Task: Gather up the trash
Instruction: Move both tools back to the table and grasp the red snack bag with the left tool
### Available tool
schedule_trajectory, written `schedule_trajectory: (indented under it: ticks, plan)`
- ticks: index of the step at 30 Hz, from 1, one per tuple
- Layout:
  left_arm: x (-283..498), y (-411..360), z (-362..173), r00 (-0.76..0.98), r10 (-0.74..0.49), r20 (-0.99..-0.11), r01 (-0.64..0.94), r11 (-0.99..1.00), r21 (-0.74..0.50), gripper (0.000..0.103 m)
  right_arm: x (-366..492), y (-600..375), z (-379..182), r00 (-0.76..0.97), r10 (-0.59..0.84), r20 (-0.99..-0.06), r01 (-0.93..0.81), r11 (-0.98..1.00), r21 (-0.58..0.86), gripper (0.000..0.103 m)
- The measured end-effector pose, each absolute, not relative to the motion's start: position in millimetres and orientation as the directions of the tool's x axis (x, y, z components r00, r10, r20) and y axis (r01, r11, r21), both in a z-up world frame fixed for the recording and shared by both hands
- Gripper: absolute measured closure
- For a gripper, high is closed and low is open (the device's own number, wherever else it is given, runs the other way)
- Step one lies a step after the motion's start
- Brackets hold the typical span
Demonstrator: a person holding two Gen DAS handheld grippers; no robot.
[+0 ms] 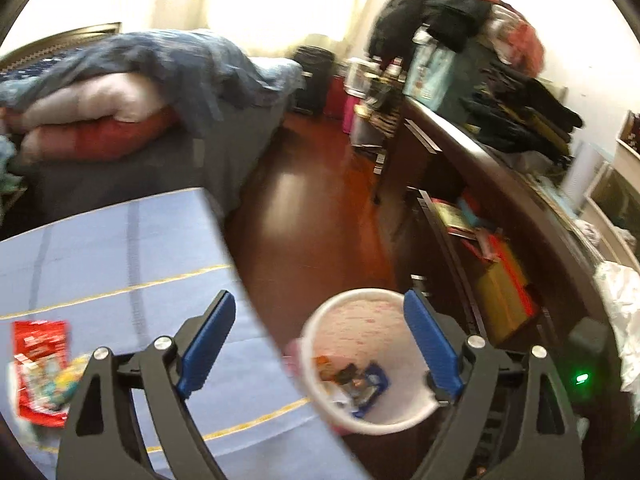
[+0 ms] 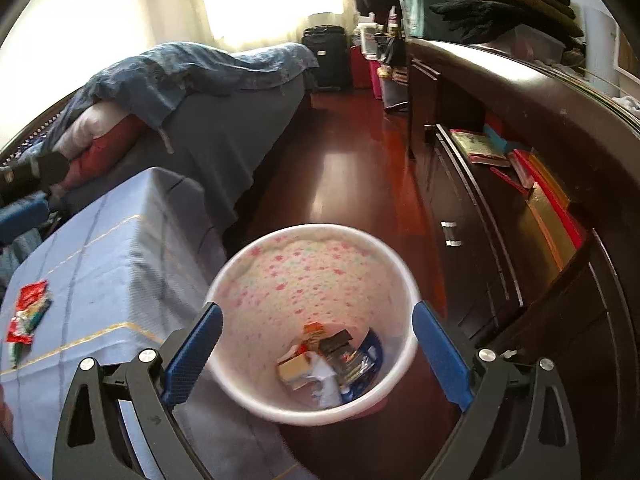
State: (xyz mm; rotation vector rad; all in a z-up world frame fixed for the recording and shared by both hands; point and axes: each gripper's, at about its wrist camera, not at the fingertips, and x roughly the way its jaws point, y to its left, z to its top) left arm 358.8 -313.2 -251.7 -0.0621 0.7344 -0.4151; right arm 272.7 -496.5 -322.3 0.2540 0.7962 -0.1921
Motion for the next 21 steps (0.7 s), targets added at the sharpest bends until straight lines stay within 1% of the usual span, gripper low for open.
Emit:
schedule_trajectory:
  ticks: [7, 12, 15, 17, 21]
  plan:
    - [341, -231, -255, 0.723, -0.181, -0.667, 0.155, 0.983, -0.098, 0.012, 268, -438, -298, 0.703, 0.027, -0.711, 0.132, 0.977, 0.168, 0.007]
    - [337, -163, -262, 0.726, -0.079, -0.683, 0.024, 0.996, -0.089, 0.012, 264, -394, -283, 0.712, 0.097, -0.695, 0.025, 0.986, 0.163, 0.006]
    - [345, -125, -268, 0.716, -0.056, -0.695, -0.037, 0.992, -0.118, 0.012, 261, -368, -278, 0.711, 0.127, -0.691, -0.031, 0.988, 0.150, 0.006]
    - [355, -99, -274, 0.698, -0.075, -0.712, -0.067, 0.983, -0.168, 0.012, 260, -352, -275, 0.709, 0.142, -0.691, -0.062, 0.988, 0.139, 0.006]
    - [378, -71, -289, 0.659, -0.114, -0.744, -0.084, 0.971, -0.223, 0.012, 259, -328, -271, 0.706, 0.159, -0.691, -0.101, 0.987, 0.124, 0.006]
